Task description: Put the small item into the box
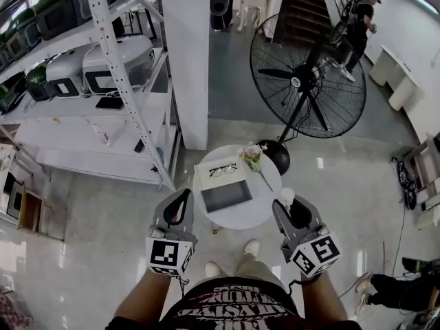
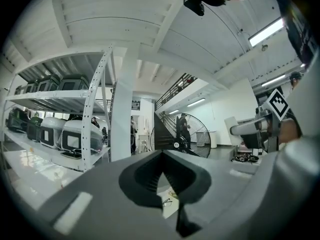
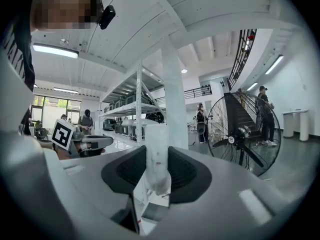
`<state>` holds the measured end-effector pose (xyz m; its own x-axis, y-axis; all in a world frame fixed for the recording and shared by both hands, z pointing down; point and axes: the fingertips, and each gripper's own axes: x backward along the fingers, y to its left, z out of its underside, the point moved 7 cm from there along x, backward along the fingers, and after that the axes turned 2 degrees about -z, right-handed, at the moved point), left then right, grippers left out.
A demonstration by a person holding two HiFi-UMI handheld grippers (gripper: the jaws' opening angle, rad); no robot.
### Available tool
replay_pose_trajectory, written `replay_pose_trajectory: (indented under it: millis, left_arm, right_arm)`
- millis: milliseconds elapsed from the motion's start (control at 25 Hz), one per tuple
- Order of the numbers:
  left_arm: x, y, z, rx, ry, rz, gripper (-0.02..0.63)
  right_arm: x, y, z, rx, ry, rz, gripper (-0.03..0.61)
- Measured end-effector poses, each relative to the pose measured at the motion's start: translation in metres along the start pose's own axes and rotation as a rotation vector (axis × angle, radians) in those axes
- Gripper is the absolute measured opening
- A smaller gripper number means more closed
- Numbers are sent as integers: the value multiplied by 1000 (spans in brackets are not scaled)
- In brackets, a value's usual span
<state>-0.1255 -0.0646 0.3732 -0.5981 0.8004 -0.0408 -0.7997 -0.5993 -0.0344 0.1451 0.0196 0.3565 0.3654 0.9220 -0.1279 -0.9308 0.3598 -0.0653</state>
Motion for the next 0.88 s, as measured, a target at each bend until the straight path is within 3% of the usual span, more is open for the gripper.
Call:
replay_pose_trajectory:
  millis: [520,880]
  left_arm:
    - [-8,13,11,32,36,-91,0]
    - [-41,15,17,20,51,-99,0]
  right_arm:
    - [-39,-26,8,-16,19,-88,155]
    - [-85,-50,22,-49,58,-146,155]
